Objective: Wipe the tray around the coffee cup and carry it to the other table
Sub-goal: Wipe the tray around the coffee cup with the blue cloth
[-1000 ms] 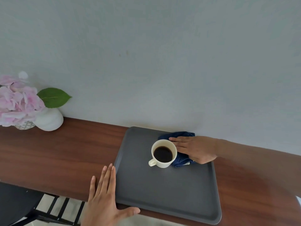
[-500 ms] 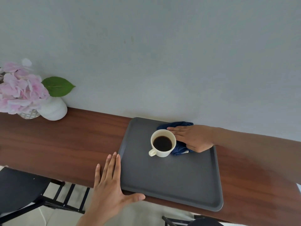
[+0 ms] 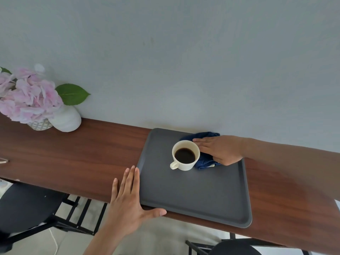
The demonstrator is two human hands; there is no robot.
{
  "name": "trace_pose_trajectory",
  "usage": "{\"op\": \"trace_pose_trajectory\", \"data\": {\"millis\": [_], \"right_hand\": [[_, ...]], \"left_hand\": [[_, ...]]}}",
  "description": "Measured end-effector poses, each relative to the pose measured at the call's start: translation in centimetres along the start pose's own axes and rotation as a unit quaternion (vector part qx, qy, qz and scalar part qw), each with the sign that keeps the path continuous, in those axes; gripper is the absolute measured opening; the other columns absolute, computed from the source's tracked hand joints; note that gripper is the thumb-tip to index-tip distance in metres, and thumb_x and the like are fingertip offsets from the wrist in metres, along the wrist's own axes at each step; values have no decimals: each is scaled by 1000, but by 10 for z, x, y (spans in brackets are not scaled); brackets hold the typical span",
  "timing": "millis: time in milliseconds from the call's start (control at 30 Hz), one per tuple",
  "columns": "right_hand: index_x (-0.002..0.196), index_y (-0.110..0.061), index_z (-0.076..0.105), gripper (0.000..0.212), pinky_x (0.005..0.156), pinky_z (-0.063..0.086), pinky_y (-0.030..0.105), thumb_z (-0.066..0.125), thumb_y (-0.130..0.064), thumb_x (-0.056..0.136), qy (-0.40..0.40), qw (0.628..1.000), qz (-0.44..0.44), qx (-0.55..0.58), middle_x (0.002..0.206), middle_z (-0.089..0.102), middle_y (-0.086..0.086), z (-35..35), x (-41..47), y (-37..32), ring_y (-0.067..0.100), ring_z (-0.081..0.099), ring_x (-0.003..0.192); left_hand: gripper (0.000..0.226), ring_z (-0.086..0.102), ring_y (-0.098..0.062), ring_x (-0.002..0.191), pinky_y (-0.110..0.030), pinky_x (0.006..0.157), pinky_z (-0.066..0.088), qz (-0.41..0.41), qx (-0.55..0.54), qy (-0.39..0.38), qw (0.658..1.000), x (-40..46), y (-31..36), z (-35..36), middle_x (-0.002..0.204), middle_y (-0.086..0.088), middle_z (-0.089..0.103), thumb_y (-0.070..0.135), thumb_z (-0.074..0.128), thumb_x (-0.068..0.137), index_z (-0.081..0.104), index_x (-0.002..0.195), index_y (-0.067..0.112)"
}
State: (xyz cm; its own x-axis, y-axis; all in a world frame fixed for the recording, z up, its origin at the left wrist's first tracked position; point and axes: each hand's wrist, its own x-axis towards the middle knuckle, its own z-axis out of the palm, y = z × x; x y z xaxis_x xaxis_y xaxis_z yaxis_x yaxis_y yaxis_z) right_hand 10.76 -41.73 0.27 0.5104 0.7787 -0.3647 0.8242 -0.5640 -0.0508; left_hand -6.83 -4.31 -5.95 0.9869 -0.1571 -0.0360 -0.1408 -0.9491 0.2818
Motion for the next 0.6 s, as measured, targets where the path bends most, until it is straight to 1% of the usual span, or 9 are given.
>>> {"op": "trace_pose_trajectory", "data": {"millis": [100, 200, 267, 400, 467, 533, 600], "right_hand": [[166, -16, 4, 85, 130, 2, 31, 46, -9, 93, -3, 1000, 3, 2, 175, -3, -3, 2, -11, -2, 10, -11, 159], [167, -15, 0, 84, 130, 4, 33, 44, -12, 95, -12, 999, 31, 5, 173, -12, -6, 12, -27, -3, 10, -13, 159], [166, -17, -5, 83, 131, 4, 35, 42, -15, 98, -19, 998, 61, 27, 173, -15, -7, 21, -42, -2, 6, -18, 157], [165, -25, -11, 80, 131, 1, 37, 36, -17, 101, -16, 985, 139, 104, 167, -28, -20, 46, -69, -13, -3, -28, 151], [163, -29, -15, 79, 130, -2, 37, 35, -17, 102, -1, 976, 169, 140, 167, -28, -21, 57, -77, -26, -5, -29, 150], [161, -32, -18, 79, 130, -4, 36, 32, -18, 102, 11, 969, 190, 160, 168, -26, -18, 63, -82, -42, -5, -30, 150], [160, -33, -17, 77, 129, -7, 35, 31, -19, 101, 23, 962, 204, 181, 170, -23, -15, 65, -84, -61, -6, -30, 149]], "left_hand": [[150, -11, -18, 156, -56, 126, 5, -2, 2, -1, 1000, 0, 0, 1, 171, -2, -2, 109, 38, 55, -10, 161, 14], [150, -8, -19, 156, -57, 126, 7, -3, -3, 3, 1000, -1, -1, 2, 171, -4, 1, 109, 39, 55, -7, 161, 13], [151, -6, -20, 156, -58, 125, 7, -3, -5, 4, 1000, 0, 0, 2, 171, -5, 3, 109, 40, 54, -5, 161, 12], [152, -4, -21, 157, -58, 125, 8, -4, 1, 5, 1000, 1, 2, 2, 171, -6, 4, 109, 38, 54, -5, 161, 11], [153, -3, -22, 157, -58, 125, 8, -7, 5, 4, 1000, 1, 3, 2, 170, -7, 6, 110, 37, 52, -3, 161, 10], [154, 2, -25, 157, -59, 125, 9, -8, 2, 5, 1000, 0, 4, 2, 170, -9, 11, 110, 38, 52, 2, 161, 7], [154, 6, -27, 156, -60, 124, 12, -7, -2, 5, 1000, 0, 5, 1, 169, -12, 15, 110, 39, 52, 6, 161, 5]]}}
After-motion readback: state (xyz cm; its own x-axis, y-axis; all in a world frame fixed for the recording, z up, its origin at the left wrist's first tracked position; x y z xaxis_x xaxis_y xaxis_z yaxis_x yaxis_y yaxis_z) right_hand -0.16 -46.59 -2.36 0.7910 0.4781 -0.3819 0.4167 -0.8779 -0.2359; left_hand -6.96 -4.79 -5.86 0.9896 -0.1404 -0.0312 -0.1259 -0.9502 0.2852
